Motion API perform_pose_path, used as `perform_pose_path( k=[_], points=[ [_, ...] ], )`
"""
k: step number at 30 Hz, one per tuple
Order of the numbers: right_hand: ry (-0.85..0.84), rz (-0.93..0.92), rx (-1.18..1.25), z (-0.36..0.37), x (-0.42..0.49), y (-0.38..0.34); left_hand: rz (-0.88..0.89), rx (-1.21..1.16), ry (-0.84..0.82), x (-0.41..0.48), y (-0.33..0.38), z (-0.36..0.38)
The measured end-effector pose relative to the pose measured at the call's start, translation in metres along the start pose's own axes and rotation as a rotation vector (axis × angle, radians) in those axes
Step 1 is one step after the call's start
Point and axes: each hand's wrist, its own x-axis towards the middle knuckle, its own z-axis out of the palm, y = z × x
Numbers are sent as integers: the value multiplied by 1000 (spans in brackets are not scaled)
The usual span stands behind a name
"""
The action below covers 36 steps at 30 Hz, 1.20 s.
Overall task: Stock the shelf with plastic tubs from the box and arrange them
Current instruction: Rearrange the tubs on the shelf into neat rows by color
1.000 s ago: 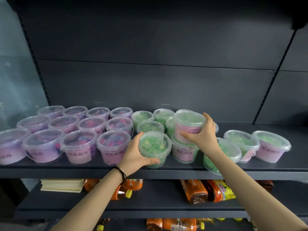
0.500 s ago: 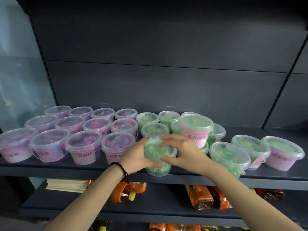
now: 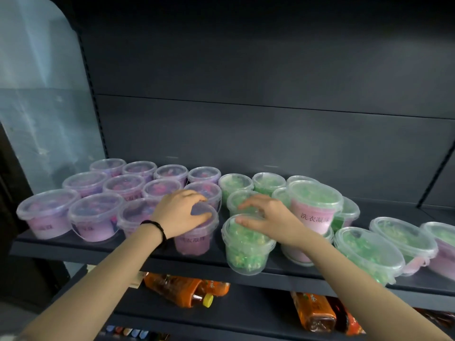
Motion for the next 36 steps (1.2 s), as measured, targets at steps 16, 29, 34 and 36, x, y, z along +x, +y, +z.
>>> perform_pose_path(
  k=[16,29,34,36],
  points=[
    [-50,510,-332,44,165,49,-57,-80,-331,87,-56,29],
    [-406,614,-370,23,209,54,-1,16,-385,110,-71,40],
    [-443,647,-358,11,207,58,47,-23,-421,119,-76,35],
    [-468,650,-343,9,210,59,68,-51,-453,125,-77,33]
  ],
)
